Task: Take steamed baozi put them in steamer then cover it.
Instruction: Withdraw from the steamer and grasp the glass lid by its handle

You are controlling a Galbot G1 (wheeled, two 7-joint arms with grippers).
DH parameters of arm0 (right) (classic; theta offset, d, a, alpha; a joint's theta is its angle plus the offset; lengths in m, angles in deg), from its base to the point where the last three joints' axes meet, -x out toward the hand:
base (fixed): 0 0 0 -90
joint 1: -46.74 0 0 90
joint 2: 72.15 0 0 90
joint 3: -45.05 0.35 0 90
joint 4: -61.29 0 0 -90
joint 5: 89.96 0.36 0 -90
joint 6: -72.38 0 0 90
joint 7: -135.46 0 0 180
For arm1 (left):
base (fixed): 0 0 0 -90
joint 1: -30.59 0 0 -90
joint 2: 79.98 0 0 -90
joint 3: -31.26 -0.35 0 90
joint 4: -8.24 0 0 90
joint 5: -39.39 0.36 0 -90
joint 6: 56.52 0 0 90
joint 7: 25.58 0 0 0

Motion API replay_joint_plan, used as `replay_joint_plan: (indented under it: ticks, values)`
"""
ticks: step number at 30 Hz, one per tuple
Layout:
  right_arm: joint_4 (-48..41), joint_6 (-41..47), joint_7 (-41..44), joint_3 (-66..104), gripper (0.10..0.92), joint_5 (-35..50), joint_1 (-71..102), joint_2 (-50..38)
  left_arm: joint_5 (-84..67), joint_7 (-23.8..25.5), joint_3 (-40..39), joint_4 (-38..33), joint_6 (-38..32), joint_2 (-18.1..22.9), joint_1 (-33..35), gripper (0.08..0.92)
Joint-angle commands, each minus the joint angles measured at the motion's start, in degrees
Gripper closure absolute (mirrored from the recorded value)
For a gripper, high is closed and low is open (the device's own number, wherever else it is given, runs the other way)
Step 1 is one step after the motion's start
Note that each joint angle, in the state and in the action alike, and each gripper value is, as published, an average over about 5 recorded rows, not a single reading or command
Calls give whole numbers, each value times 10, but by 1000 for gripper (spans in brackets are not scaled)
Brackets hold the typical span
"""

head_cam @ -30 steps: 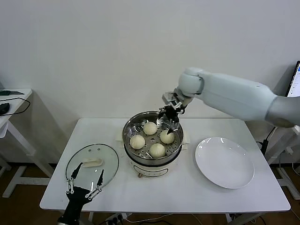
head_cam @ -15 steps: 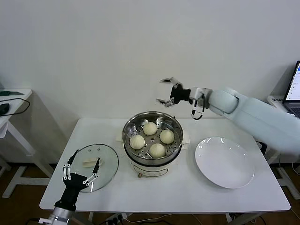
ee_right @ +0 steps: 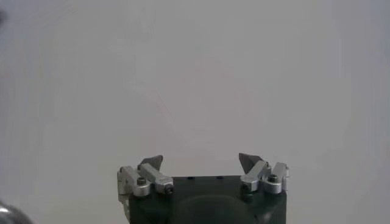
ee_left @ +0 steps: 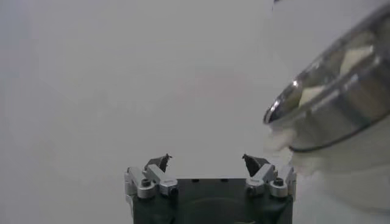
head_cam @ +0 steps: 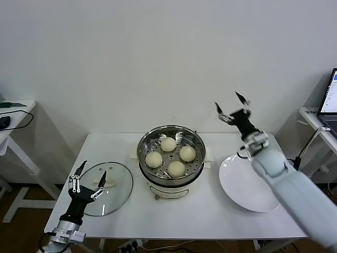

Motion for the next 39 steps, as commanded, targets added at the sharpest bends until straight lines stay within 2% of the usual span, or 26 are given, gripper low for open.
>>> replay_joint_plan:
  ticks: [1,8,17,39]
  values:
    - [-4,-72,-32,262,203,-43,283,158,235,-54,0,119,45,-16,-32,177]
    - [-4,-89,-23,269,203,-52,311,201,285,-70,-13,140,78,-9,-21,177]
    - [0,-92,-20,267,203,-63,321,212,295,-115,-21,178,70,3,-52,177]
    - [-7,-94,-17,264,203,-79,318,225,314,-114,-45,226,103,12,-107,177]
